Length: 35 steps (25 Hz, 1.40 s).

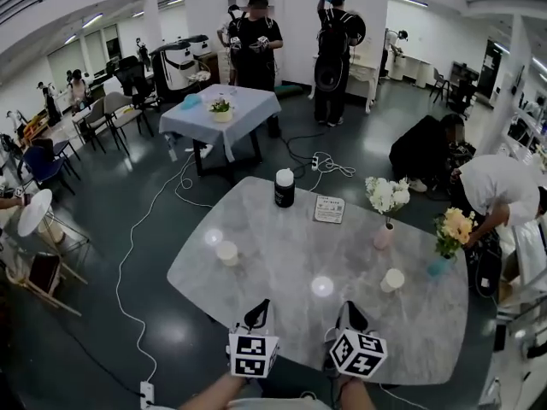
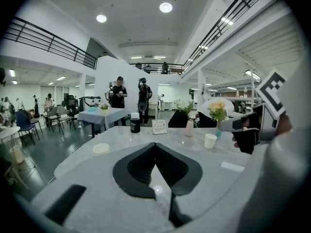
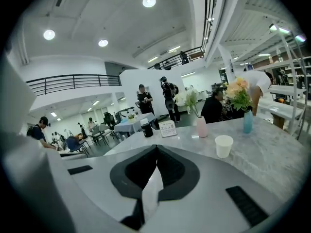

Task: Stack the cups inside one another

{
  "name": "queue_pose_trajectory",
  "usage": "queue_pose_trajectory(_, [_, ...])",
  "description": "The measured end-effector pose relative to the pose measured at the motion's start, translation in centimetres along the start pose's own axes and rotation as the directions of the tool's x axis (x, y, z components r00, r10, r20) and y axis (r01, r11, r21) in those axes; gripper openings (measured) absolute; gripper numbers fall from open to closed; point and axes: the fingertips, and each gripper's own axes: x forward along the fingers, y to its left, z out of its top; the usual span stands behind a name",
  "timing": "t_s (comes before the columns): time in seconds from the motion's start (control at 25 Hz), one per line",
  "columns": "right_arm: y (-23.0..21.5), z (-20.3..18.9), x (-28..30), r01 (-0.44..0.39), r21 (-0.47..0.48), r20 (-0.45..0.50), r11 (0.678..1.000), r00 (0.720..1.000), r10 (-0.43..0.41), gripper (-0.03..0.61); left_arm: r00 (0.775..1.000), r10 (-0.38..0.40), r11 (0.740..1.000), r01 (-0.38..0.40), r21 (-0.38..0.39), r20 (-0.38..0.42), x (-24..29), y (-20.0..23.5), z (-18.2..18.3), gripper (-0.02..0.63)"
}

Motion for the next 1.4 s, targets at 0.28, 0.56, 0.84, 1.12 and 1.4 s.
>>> queue_pose_trajectory(0.28, [2.0,-0.7,-0.3,0.035,0.015,0.000,0.999,0.999,-0.035,0.006,0.997,-0.076,0.997,0.075,-0.029,-0.027,1.0,0.4,-0.7,-0.002])
queue_pose_trajectory(0.56, [1.4,-1.0,-1.7,0.066,-0.013,-0.011,0.998,0.998,-0.066,0.006,0.994,-0.106,0.994,0.106,-0.037,-0.024,0.5,-0.8,-1.4,-0.002])
queue_pose_trajectory(0.84, [3.7,-1.7,-0.9,0.025,-0.026,-0.036,0.999,0.999,-0.026,0.006,0.998,-0.068,0.994,0.068,-0.088,-0.003,-0.1,1.7,-1.7,-0.002])
queue_pose_trajectory(1.12, [7.2,-3.7,1.4,-0.021,-0.038,-0.088,0.999,0.996,0.018,0.006,1.000,-0.010,0.991,0.009,-0.134,-0.006,0.3,6.7,-3.5,0.003])
queue_pose_trajectory(1.4, [11.0,-5.5,4.5,-0.041,-0.045,-0.134,0.998,0.990,0.035,0.006,0.999,-0.003,0.988,-0.002,-0.153,-0.033,2.2,12.7,-5.3,0.074])
